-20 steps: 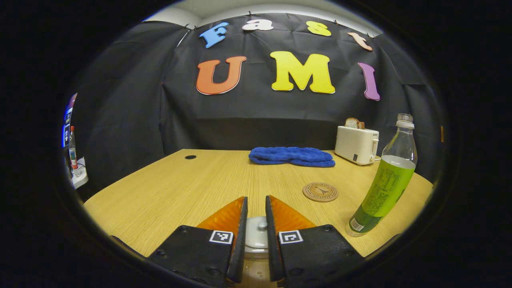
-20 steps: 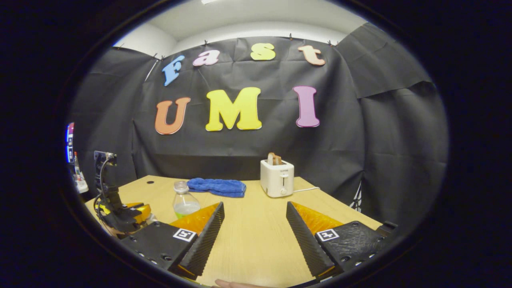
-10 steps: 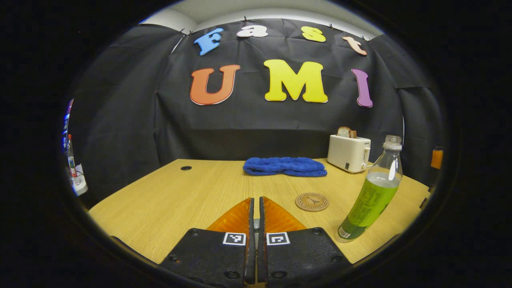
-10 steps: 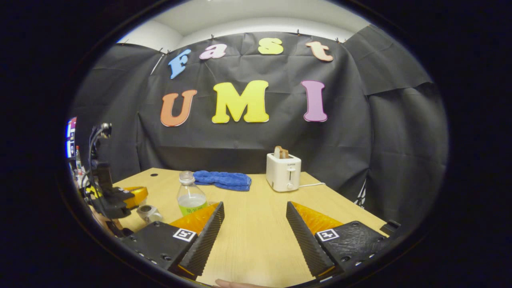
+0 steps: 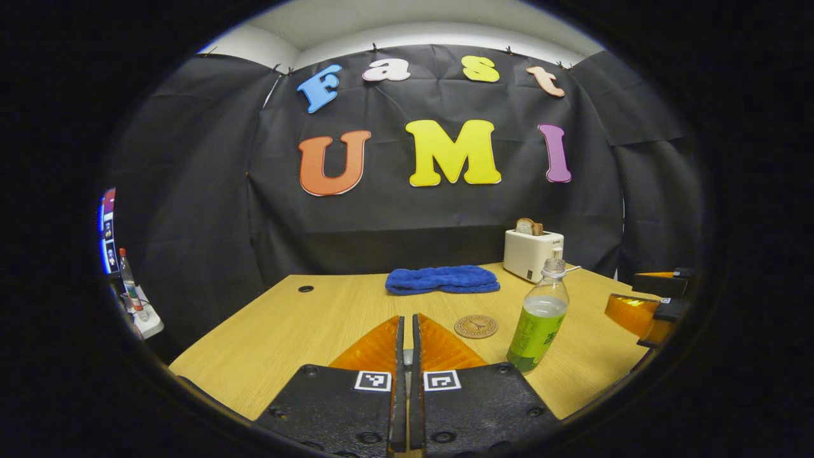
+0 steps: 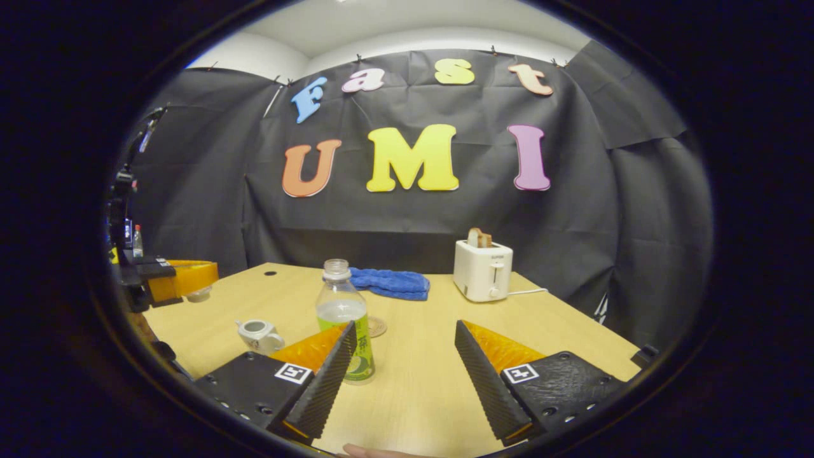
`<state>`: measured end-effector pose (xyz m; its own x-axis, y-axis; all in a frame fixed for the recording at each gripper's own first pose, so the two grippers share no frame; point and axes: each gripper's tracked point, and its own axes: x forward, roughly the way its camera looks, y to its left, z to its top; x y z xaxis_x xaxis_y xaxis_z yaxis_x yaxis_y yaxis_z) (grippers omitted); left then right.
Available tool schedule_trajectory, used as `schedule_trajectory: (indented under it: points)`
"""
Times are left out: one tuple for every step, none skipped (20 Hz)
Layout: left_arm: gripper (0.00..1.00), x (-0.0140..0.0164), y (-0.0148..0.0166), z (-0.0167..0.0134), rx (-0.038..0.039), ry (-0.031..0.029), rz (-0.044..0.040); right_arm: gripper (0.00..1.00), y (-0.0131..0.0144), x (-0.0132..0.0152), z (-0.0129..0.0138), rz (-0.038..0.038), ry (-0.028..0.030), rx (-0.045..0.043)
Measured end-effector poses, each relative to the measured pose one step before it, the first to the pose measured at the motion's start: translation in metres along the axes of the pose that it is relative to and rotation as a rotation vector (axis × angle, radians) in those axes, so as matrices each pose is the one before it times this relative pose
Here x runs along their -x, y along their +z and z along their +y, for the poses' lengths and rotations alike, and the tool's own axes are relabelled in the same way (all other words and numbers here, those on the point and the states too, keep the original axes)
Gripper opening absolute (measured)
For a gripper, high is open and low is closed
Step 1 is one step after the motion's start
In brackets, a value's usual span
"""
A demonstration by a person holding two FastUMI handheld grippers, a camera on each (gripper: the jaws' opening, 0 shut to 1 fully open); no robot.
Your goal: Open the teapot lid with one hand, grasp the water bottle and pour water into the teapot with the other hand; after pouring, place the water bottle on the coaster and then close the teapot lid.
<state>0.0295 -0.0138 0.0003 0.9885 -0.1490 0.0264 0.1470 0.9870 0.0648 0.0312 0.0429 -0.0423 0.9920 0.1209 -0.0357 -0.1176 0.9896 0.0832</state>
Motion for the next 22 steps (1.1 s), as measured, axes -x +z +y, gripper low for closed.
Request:
schedule_trajectory:
  points:
    - [0.05,0.01028,0.00274,0.00641,0.00013,0.02496,-0.01285,0.93,-0.00363,-0.00163,0.00415,-0.01086,0.0048,-0.01319]
    - [0.04,0.00805,0.00087,0.00453,0.00285,0.01067,0.00086,0.93,-0.00336,-0.00203,0.00624,-0.00392,0.01082,-0.00686]
    - [0.04,0.00721,-0.00128,-0.00107,0.01626,-0.00237,0.00309,0.93,-0.00557,-0.00357,0.0061,0.00131,0.01093,-0.00817]
    - [0.04,0.00676,0.00214,0.0002,0.01178,-0.00768,-0.00007,0.93,-0.00402,-0.00141,0.00838,-0.00128,0.0213,-0.00494]
    - [0.04,0.00448,0.00466,0.0038,0.00643,0.00277,-0.01004,0.93,-0.00547,-0.00281,0.00895,0.00383,0.01884,-0.00088]
    - [0.04,0.00349,0.00138,0.00574,0.0027,0.00959,-0.00323,0.93,-0.00571,-0.00392,0.00547,0.00597,0.01147,-0.00213]
    - [0.05,0.00282,-0.00086,0.00365,0.00391,0.00867,0.00418,0.93,-0.00741,-0.00457,0.00337,0.00553,-0.00021,-0.00569]
    - [0.04,0.00171,0.00024,0.00242,0.0058,0.00043,0.00046,0.93,-0.00579,-0.00589,0.00516,0.00546,0.00507,-0.00184]
    - [0.04,0.0023,0.0023,-0.00123,0.0022,-0.00549,-0.00654,0.93,-0.00599,-0.00777,0.00597,0.00429,-0.00183,0.00475]
    - [0.04,0.00157,0.00139,0.00007,-0.00618,-0.00419,0.00048,0.93,-0.00201,-0.00825,0.00333,0.0057,-0.00749,0.01138]
    - [0.04,0.00099,-0.00215,0.0056,-0.00731,0.00805,0.00394,0.94,-0.00437,-0.00781,0.00401,0.0071,-0.00292,0.01395]
    - [0.04,0.00065,0.00012,0.00393,-0.00664,0.00645,0.00175,0.94,-0.00359,-0.00835,0.00361,0.01256,-0.00607,0.01636]
    - [0.04,0.00137,0.00166,0.00192,0.00167,-0.00026,-0.00226,0.94,-0.00282,-0.00913,0.00434,0.00574,0.00156,0.01536]
    - [0.04,-0.00037,0.00072,0.00139,0.00451,-0.00268,-0.00115,0.94,-0.00151,-0.00697,0.00213,0.00846,-0.00602,0.01638]
    - [0.04,-0.00066,-0.00178,0.00173,0.00527,0.00297,0.00524,0.94,-0.00368,-0.00411,-0.00104,0.00358,-0.01105,0.01693]
    - [0.04,-0.0012,-0.00173,0.00219,0.00017,0.00058,0.00526,0.97,-0.00126,-0.00161,-0.00115,-0.00189,-0.01334,0.00956]
    - [0.04,0.00262,-0.00015,-0.00088,-0.0001,-0.00247,-0.00014,0.97,-0.00008,-0.00241,0.00072,-0.00367,-0.01141,0.00687]
    - [0.04,-0.00062,-0.00016,-0.00066,0.00267,-0.00695,0.0017,0.93,0.0028,-0.00197,-0.00316,-0.00876,-0.01518,0.00204]
    - [0.04,-0.00183,0.00034,-0.00096,0.00168,-0.00657,0.00006,0.92,0.00467,-0.00517,-0.00105,-0.01045,-0.00557,-0.00026]
    - [0.04,-0.00067,-0.00022,-0.00082,0.00092,-0.00445,0.00226,0.89,0.00366,-0.00388,-0.00306,-0.01072,-0.01342,-0.00098]
    - [0.04,0.00062,-0.00011,0.00022,-0.00426,-0.00082,-0.00084,0.88,0.00094,-0.00285,-0.00196,-0.00224,-0.00934,0.00569]
    - [0.04,0.00011,0.00009,0.00263,-0.00808,0.0109,-0.00142,0.82,-0.00124,-0.00288,0.00029,0.00996,-0.00191,0.01435]
